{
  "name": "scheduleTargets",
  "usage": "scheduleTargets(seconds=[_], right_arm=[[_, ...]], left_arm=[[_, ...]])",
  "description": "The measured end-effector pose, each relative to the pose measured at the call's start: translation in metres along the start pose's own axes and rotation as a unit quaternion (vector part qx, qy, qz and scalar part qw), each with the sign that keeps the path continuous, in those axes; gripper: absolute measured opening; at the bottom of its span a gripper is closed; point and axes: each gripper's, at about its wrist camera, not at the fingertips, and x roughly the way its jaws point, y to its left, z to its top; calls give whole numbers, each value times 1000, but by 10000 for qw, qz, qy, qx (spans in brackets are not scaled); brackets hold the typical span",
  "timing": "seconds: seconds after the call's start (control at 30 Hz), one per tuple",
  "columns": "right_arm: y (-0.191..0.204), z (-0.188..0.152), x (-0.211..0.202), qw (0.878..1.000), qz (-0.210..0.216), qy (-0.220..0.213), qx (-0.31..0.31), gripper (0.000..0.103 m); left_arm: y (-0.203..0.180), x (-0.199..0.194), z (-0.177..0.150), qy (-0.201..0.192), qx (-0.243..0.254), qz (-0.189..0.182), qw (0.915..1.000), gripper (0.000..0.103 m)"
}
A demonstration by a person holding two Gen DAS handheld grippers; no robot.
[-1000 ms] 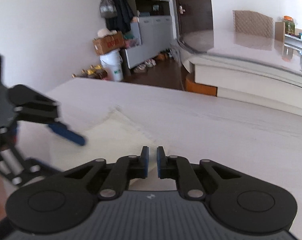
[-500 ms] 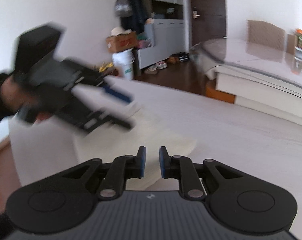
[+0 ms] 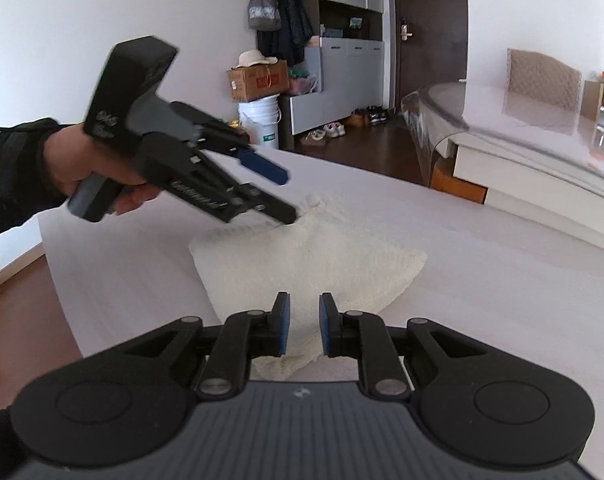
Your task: Fold towel
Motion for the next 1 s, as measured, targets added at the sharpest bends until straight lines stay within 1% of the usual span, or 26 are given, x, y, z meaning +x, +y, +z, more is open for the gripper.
scheduleTargets(seconds=[0.13,0.27,0.53,0.7,0.83,0.97,1.0], right_arm=[[5,-6,-3,9999,23,-20,103,19],[8,-10,0,9998,-31,-11,210,19],[14,-12,6,9995,-256,80,140,19],[24,-12,8,9988,-457,144,-138,19],[26,-10,10,9981,-514,211,-265,20],[28,-11,12,9962,-550,244,-630,20],[28,-11,12,9957,-542,267,-701,22]], left_arm=[[-5,-6,-10,61,-120,45,9999,62],[-10,-8,-12,73,-204,72,9997,62],[-18,-6,-12,78,-54,63,9999,62],[-19,-6,-16,92,-89,98,9999,63],[-20,-7,-21,91,-162,129,9997,63],[-24,-12,-27,45,-281,187,9994,63],[-25,-14,-29,36,-306,201,9993,63]])
